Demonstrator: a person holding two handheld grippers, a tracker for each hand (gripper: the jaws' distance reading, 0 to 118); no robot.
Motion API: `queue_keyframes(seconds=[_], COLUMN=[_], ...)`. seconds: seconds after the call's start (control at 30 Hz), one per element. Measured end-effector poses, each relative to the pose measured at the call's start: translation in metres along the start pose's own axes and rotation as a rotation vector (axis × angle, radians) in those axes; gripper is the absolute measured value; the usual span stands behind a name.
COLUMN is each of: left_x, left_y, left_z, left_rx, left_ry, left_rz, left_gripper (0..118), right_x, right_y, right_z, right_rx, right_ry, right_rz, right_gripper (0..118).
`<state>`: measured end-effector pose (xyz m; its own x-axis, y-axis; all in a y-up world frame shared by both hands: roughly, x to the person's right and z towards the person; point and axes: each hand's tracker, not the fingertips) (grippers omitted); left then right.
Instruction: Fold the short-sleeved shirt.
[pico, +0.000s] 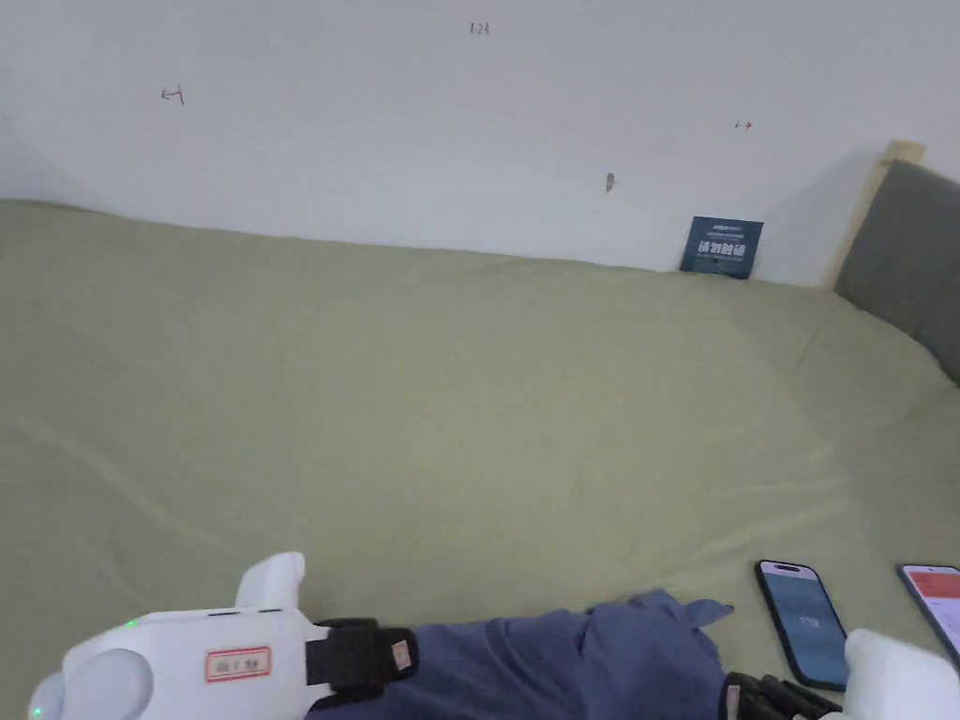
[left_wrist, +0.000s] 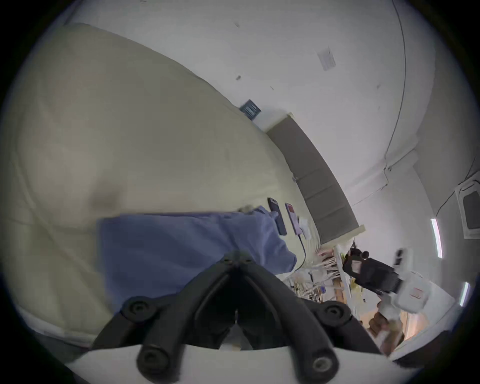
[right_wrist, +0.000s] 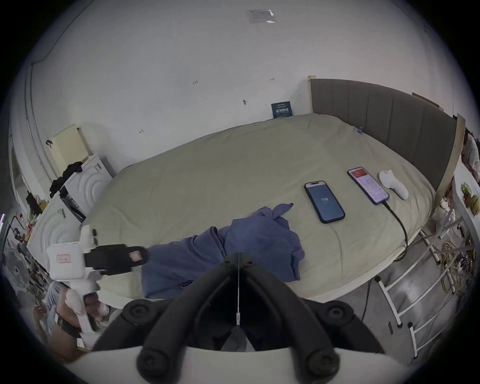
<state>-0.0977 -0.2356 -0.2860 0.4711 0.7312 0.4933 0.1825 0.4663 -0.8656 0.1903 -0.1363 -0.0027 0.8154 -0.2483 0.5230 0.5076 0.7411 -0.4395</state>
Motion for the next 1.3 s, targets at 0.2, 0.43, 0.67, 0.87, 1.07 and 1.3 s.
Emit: queue_keyframes(seconds=[0.2,0.43,0.67,0.87,1.07,1.3], left_x=[-0.062,-0.08,-0.078,-0.081,-0.084,-0.114], left_y=[-0.011,-0.032,-0.046,-0.031,0.021,0.066], left_z=[0.022,-0.028,-0.059,-0.041,0.022,0.151], left_rx=[-0.084,-0.121,-0.007,0.021,0.071,0.162], left_ry=[0.004,-0.106,-0.178,-0.048,0.107,0.365], left_rz=[0.167,0.316,0.392,0.328,0.207,0.117], left_gripper=[86,97,40,13,13,13], right_x=[-0.018,-0.027,-0.016,-0.016,-0.026,-0.05], right_y=[0.002,0.004,0.001,-0.001,0.002,0.003], right_z=[-0.01,-0.008,-0.011,-0.012,-0.016,-0.033], right_rx=[-0.032,-0.037,-0.055,-0.071,-0.075,-0.1], right_ry=[0.084,0.123,0.087,0.078,0.077,0.112], right_rz=[0.03,0.046,0.026,0.032,0.05,0.092], right_gripper=[4,4,4,4,4,4])
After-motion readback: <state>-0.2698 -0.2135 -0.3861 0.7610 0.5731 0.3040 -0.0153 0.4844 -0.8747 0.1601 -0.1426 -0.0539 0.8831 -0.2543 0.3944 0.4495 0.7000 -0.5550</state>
